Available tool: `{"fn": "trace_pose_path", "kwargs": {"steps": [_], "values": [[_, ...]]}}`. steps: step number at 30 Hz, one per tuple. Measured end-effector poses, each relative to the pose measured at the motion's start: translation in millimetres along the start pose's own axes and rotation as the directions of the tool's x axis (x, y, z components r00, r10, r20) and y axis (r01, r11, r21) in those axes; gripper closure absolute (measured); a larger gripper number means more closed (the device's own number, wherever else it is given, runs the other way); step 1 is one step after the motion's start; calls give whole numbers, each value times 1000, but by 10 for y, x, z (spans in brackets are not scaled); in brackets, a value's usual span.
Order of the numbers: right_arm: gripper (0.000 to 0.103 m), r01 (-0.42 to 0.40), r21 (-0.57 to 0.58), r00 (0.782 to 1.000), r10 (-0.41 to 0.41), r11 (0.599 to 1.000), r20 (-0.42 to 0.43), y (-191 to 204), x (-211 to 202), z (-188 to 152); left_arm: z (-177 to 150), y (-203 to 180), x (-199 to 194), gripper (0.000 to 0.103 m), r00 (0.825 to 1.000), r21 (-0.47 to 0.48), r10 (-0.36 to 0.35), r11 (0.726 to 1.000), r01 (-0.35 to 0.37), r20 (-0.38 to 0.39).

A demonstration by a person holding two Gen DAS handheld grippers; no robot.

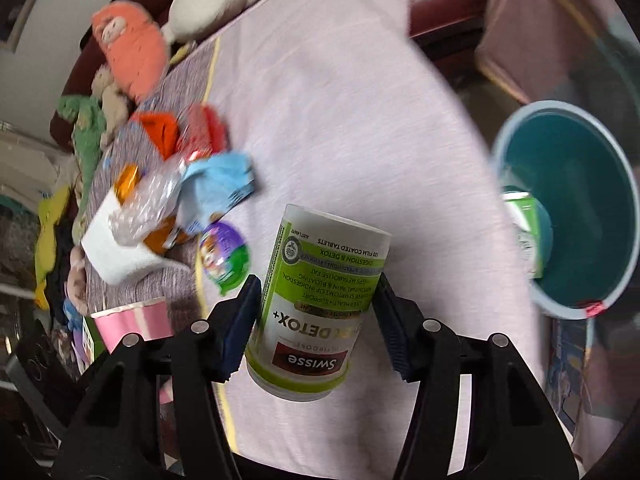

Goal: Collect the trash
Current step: 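Carry the cup and tube over the teal bin and open both grippers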

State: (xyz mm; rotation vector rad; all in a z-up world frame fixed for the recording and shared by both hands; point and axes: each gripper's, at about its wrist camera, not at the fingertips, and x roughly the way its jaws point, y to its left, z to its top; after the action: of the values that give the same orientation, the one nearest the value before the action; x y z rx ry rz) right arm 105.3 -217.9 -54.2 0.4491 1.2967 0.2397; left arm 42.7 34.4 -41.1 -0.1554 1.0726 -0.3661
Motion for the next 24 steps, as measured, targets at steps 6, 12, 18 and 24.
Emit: {"fn": "trace_pose_path", "kwargs": {"steps": [6, 12, 18, 24], "values": [[49, 33, 99, 993, -44, 995, 110, -673, -494, 96, 364, -602, 308, 37, 998, 119, -53, 991, 57, -37], [49, 88, 228, 970, -135, 970, 200, -1542, -946, 93, 675, -1442, 801, 37, 989, 262, -108, 956, 131, -101], [48, 100, 325, 963, -174, 941, 207, -2224, -1015, 42, 754, -2141, 1417, 37, 977, 361, -88, 919, 155, -195], [48, 112, 344, 965, -185, 932, 188, -2535, -919, 24, 766, -2519, 1946, 37, 963, 398, -48, 904, 154, -264]]}}
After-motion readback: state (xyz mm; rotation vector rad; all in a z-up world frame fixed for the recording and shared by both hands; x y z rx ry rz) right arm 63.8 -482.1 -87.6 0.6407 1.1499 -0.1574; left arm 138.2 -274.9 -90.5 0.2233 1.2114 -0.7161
